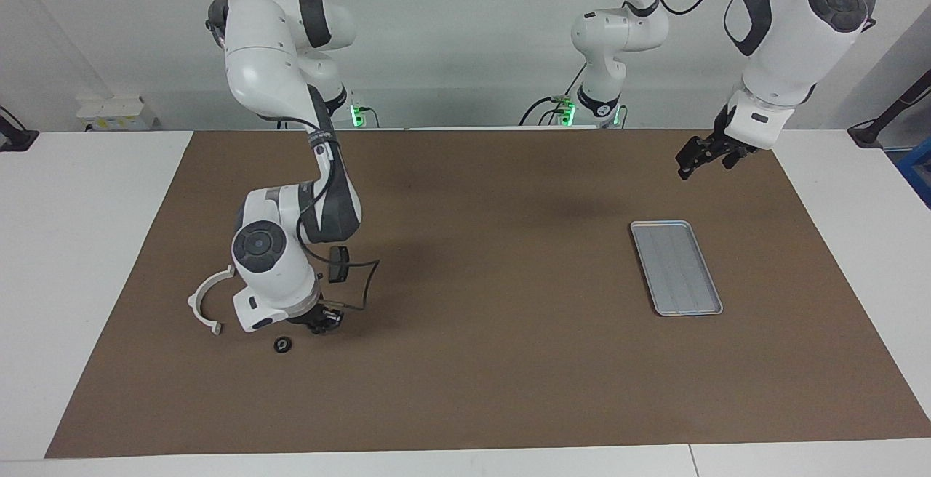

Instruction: Pick bearing gear from pile to tray

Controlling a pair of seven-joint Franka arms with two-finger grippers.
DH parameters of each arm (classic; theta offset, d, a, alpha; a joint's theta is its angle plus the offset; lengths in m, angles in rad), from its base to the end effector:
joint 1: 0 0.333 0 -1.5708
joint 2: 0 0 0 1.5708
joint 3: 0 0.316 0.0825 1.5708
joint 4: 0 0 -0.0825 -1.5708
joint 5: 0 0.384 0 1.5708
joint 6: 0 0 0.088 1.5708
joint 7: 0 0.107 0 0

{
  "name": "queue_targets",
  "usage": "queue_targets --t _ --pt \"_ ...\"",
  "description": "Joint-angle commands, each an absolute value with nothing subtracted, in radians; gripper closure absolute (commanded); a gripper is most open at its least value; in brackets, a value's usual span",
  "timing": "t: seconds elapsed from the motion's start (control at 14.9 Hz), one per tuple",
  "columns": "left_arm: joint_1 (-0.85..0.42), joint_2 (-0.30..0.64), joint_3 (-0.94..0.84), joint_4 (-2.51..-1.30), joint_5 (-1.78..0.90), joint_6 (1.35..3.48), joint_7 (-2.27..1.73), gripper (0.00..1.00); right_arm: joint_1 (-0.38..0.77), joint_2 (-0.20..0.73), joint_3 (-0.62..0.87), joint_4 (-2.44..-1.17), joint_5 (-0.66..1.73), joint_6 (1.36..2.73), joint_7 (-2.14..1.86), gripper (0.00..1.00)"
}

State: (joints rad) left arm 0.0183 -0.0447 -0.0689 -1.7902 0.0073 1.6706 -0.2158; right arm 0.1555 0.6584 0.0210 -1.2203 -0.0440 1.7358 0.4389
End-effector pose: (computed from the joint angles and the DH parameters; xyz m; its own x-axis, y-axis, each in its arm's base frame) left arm 0.5399 -0.0273 0.5535 0.9839 0.1641 -0.0710 0.1627 -0.9863 -0.0261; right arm 0.7116 0.1191 0.3764 0.9596 -0.2560 -0.1165 -0.2469 -0.9651 0.0868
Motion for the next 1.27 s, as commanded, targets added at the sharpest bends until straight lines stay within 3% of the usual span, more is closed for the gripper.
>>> queue_targets --t 0.0,0.2,0.4,0.67,0.94,1.21 --pt "0.021 -0.072 -0.069 -1.816 -0.003 1.686 -0.207 0.00 0.277 0.566 0.023 -1.184 -0.006 1.583 0.617 1.00" --pt "0.021 -0.072 -0.069 -1.818 -0.003 1.686 -0.207 0.00 0.447 0.558 0.023 -1.094 0.050 1.557 0.984 1.00" --pt "0.021 -0.072 -0.069 -1.818 -0.003 1.686 -0.207 0.00 0.566 0.563 0.023 -1.095 0.100 1.655 1.240 1.00" --pt "0.021 -0.072 -0.069 -1.816 -0.003 1.686 -0.207 0.00 0.675 0.673 0.014 -1.094 0.080 1.787 1.405 1.00" --pt "0.021 -0.072 -0.069 -1.816 -0.003 1.686 -0.207 0.00 0.709 0.791 0.018 -1.095 0.005 1.946 1.468 1.00" --pt "0.021 -0.072 -0.069 -1.816 -0.003 1.686 -0.207 0.00 0.722 0.868 0.009 -1.089 -0.014 2.019 1.480 1.00"
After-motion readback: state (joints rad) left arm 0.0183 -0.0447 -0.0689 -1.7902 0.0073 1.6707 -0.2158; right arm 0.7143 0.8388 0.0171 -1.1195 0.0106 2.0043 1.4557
